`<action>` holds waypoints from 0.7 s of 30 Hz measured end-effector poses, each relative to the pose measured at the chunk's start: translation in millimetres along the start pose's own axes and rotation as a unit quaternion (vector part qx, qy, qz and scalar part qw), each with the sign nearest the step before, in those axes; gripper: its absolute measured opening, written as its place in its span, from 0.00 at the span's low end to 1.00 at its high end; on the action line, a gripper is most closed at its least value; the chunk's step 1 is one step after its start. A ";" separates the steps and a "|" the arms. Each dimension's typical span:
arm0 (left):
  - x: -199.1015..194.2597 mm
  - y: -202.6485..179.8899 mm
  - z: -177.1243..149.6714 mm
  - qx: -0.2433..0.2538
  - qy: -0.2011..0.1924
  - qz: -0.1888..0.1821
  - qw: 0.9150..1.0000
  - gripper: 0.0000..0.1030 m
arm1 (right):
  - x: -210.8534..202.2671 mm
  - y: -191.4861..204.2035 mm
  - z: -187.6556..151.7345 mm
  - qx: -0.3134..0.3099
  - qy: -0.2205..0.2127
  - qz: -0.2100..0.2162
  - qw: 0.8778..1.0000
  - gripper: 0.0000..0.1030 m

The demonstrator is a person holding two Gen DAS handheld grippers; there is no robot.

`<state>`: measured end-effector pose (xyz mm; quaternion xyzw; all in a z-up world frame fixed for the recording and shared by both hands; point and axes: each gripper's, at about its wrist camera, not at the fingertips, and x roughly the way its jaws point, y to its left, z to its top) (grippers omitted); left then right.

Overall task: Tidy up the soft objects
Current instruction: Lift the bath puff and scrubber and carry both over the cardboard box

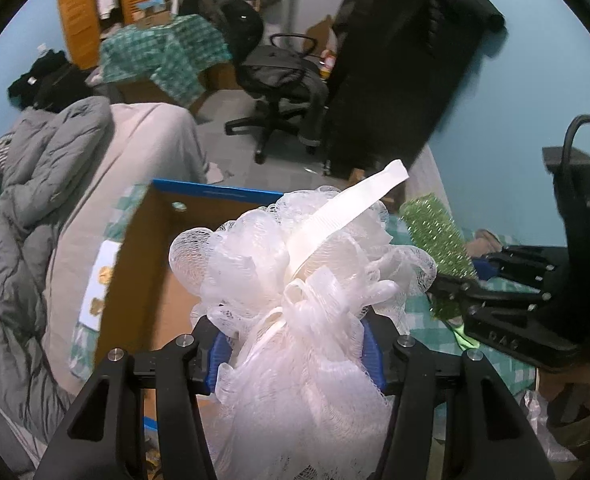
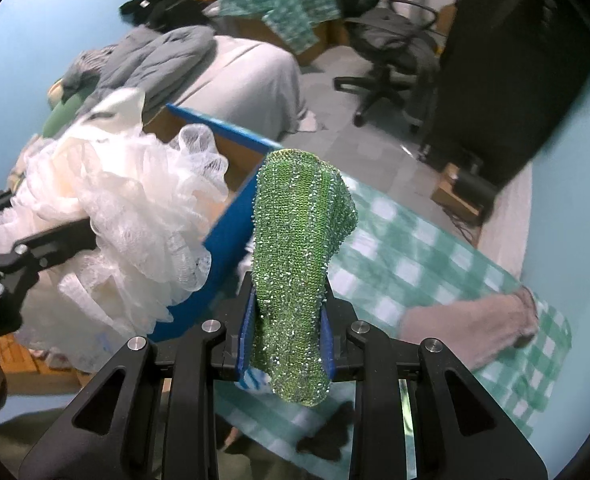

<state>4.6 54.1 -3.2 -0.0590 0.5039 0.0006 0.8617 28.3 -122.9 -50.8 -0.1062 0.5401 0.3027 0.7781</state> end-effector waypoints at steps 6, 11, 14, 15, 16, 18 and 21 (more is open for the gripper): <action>-4.6 35.5 -3.2 -0.029 -0.005 0.020 0.999 0.54 | 18.0 27.3 12.4 -0.031 0.009 0.021 0.999 0.25; 2.0 62.2 -10.0 -0.047 0.003 0.035 0.998 0.54 | 34.1 52.4 25.3 -0.052 0.018 0.034 0.998 0.25; 8.2 74.2 -14.5 -0.056 0.013 0.041 0.998 0.54 | 42.6 67.1 32.8 -0.062 0.024 0.040 0.997 0.25; 11.0 78.0 -15.6 -0.057 0.016 0.043 0.997 0.54 | 46.4 71.1 35.4 -0.065 0.027 0.043 0.997 0.25; 14.3 81.6 -16.6 -0.059 0.019 0.045 0.997 0.54 | 49.4 74.2 36.5 -0.067 0.030 0.045 0.996 0.25; 19.4 87.6 -20.1 -0.062 0.025 0.047 0.997 0.54 | 58.6 82.4 39.9 -0.073 0.040 0.049 0.995 0.25; 29.3 96.6 -24.5 -0.069 0.037 0.047 0.996 0.54 | 70.7 92.5 43.8 -0.076 0.048 0.056 0.994 0.25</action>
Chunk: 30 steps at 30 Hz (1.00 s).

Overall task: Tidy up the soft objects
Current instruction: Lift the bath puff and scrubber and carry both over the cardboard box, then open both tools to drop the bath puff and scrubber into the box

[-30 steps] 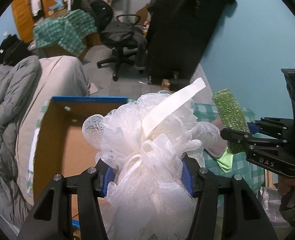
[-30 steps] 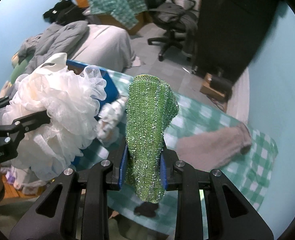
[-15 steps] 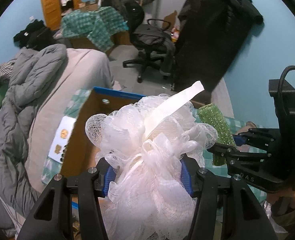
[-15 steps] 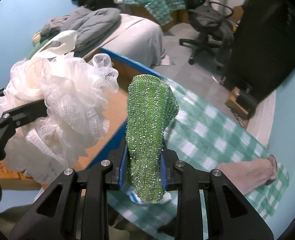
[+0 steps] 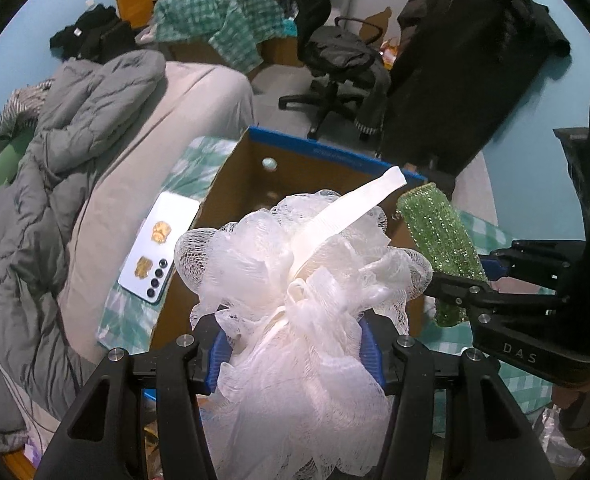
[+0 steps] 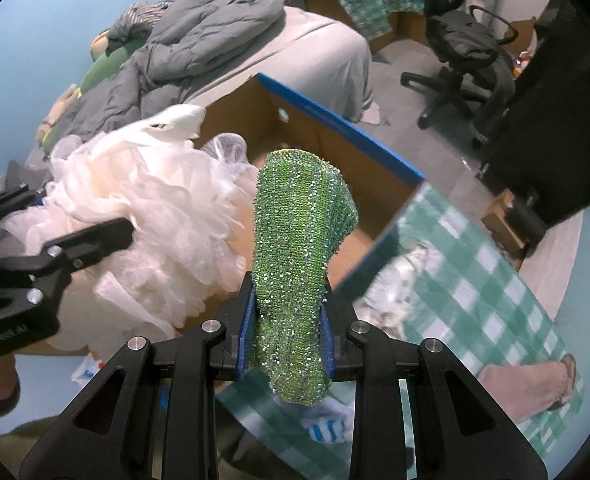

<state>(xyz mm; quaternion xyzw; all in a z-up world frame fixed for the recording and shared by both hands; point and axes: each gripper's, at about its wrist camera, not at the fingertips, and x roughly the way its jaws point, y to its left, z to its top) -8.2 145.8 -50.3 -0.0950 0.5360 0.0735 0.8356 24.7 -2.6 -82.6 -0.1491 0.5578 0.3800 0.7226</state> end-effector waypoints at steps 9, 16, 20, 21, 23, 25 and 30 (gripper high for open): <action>25.9 15.8 -5.3 -0.005 0.036 0.023 0.999 0.59 | 27.9 9.5 14.3 0.008 0.023 0.005 1.000 0.30; 29.8 23.5 -7.0 -0.011 0.043 0.034 0.998 0.70 | 28.2 9.4 19.8 0.021 0.018 -0.002 1.000 0.65; 24.9 22.6 -5.2 0.003 0.032 0.045 0.998 0.77 | 22.3 7.7 21.2 0.024 0.011 -0.007 1.000 0.66; 24.3 22.1 -4.5 0.006 0.032 0.047 0.998 0.77 | 19.9 7.2 21.2 0.025 0.009 -0.010 1.000 0.66; 22.1 22.0 -3.9 0.009 0.032 0.046 0.998 0.77 | 16.3 6.3 20.6 0.028 0.006 -0.015 0.999 0.67; 18.2 21.7 -3.5 0.009 0.029 0.044 0.999 0.77 | 11.8 3.7 19.8 0.031 0.004 -0.019 0.999 0.70; 8.7 14.0 -3.5 0.017 0.020 0.036 0.999 0.79 | -1.7 -3.2 13.2 0.041 -0.007 -0.029 0.999 0.73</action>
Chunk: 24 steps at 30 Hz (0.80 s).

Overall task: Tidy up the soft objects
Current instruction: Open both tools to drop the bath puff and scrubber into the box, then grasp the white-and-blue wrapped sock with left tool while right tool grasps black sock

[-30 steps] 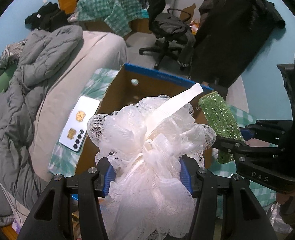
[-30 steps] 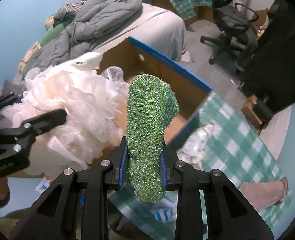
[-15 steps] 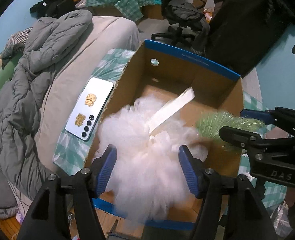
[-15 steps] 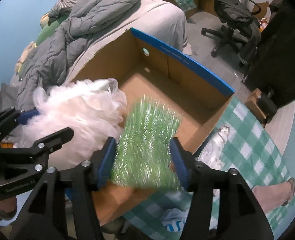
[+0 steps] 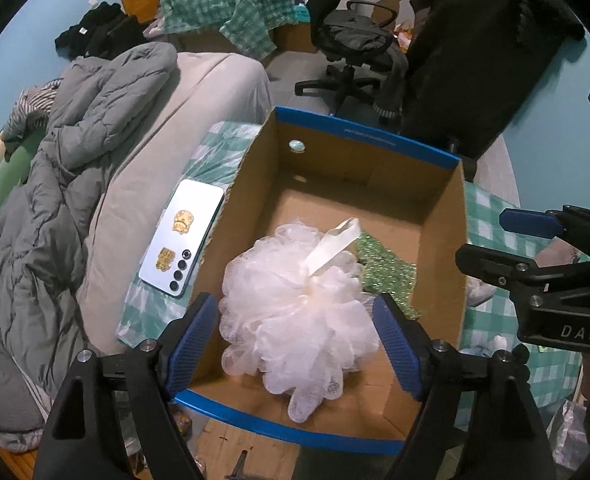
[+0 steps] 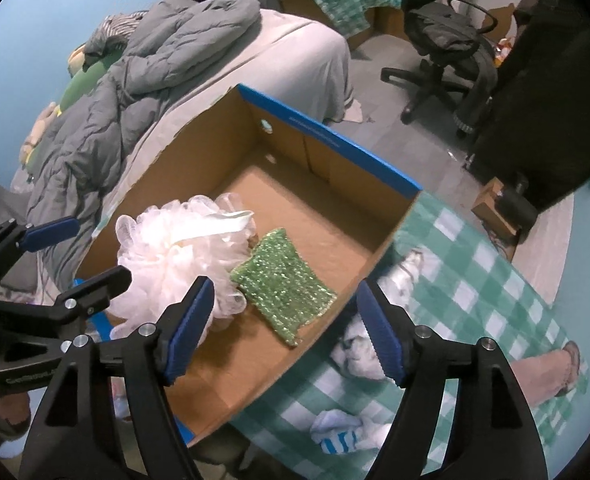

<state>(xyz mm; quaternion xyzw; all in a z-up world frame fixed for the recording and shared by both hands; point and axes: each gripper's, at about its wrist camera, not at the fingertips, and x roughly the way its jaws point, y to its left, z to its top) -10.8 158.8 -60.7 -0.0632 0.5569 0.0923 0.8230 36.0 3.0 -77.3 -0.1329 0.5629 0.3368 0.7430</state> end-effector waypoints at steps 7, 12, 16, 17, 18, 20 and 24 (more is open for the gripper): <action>-8.7 -18.1 -0.4 0.008 -0.002 -0.022 1.000 0.79 | -17.8 -18.4 -13.5 0.020 -0.008 -0.013 1.000 0.73; -15.1 -37.2 -1.9 0.025 -0.007 -0.033 0.999 0.79 | -32.6 -37.0 -27.2 0.042 -0.012 -0.022 0.999 0.73; -17.4 -54.7 -3.6 0.040 -0.006 -0.040 0.998 0.79 | -44.4 -53.4 -39.5 0.060 -0.016 -0.031 0.998 0.74; -17.9 -59.6 -4.3 0.043 -0.006 -0.043 0.998 0.79 | -47.3 -58.8 -43.4 0.064 -0.016 -0.034 0.997 0.74; -18.0 -63.4 -5.2 0.045 -0.006 -0.045 0.998 0.79 | -50.6 -64.9 -47.4 0.070 -0.017 -0.037 0.997 0.74; -18.0 -73.5 -7.4 0.053 -0.005 -0.050 0.997 0.79 | -55.5 -73.4 -54.0 0.078 -0.017 -0.041 0.996 0.74; -19.3 -93.7 -11.6 0.075 -0.002 -0.056 0.996 0.79 | -66.4 -91.4 -69.7 0.094 -0.018 -0.052 0.994 0.74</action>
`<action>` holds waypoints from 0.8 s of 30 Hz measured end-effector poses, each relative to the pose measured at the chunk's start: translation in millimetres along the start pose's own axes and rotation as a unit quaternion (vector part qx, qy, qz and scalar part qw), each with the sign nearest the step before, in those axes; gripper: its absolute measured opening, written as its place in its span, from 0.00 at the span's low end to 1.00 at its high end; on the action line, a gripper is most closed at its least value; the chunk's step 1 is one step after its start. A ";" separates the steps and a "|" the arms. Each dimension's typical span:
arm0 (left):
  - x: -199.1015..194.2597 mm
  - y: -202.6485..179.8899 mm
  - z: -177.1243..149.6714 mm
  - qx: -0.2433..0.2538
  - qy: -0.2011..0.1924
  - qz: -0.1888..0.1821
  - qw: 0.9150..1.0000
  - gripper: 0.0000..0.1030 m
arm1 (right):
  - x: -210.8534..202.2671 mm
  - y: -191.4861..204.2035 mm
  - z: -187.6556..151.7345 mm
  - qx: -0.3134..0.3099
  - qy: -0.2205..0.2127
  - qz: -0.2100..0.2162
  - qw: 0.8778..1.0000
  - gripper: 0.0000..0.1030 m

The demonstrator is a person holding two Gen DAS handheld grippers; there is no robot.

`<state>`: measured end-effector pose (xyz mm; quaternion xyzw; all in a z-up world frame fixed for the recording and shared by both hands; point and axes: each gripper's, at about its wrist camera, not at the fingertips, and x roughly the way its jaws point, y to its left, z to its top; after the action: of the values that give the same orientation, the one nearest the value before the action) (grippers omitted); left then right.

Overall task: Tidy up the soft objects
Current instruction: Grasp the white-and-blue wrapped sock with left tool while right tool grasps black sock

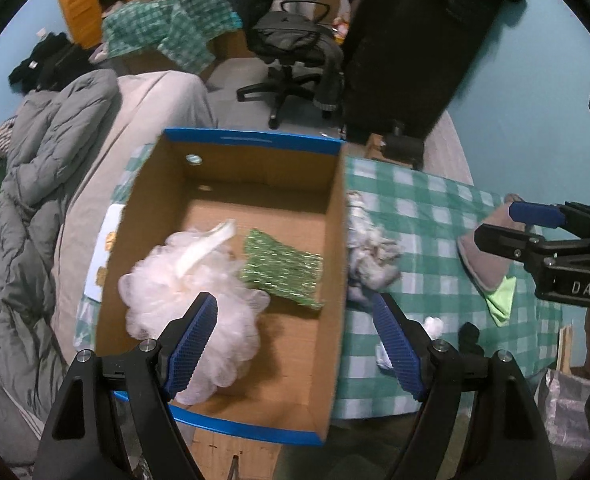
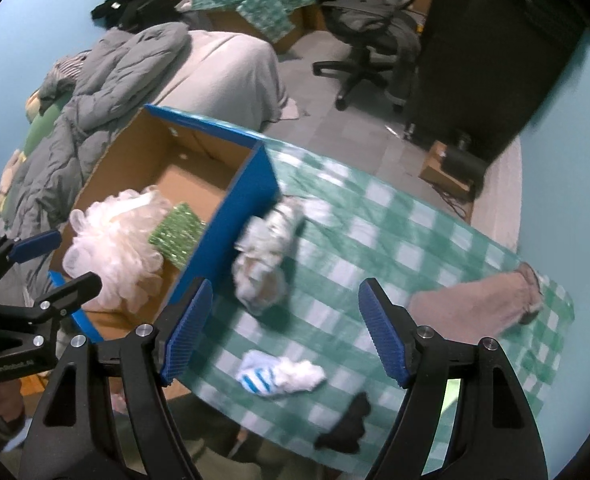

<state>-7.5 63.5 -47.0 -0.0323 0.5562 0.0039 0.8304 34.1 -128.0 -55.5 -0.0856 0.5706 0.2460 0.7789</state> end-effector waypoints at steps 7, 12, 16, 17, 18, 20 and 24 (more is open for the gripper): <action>3.5 -41.3 -5.3 0.049 0.007 -0.013 0.999 0.79 | -9.1 -35.2 -29.5 0.030 0.009 -0.014 0.999 0.74; 8.2 -64.6 -11.1 0.082 0.017 -0.022 0.996 0.79 | -9.2 -52.9 -54.4 0.055 0.020 -0.019 0.998 0.74; 15.3 -82.1 -16.9 0.108 0.026 -0.028 0.993 0.79 | -8.2 -62.1 -71.7 0.072 0.027 -0.022 0.997 0.74; 17.4 -86.5 -18.9 0.114 0.028 -0.030 0.993 0.79 | -6.3 -64.8 -77.1 0.078 0.030 -0.023 0.996 0.74; 19.9 -90.5 -20.9 0.120 0.031 -0.030 0.992 0.79 | -4.9 -67.4 -80.9 0.082 0.033 -0.024 0.996 0.74; 24.2 -96.3 -24.9 0.130 0.036 -0.034 0.990 0.79 | -0.9 -71.9 -91.0 0.092 0.038 -0.026 0.995 0.74; 37.1 -109.6 -31.9 0.149 0.049 -0.050 0.986 0.79 | 8.7 -79.4 -110.4 0.109 0.051 -0.029 0.992 0.74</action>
<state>-18.1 -48.8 -88.0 0.0642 0.5882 -0.1221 0.7969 -19.3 -239.8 -112.2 -0.0287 0.6303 0.1552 0.7601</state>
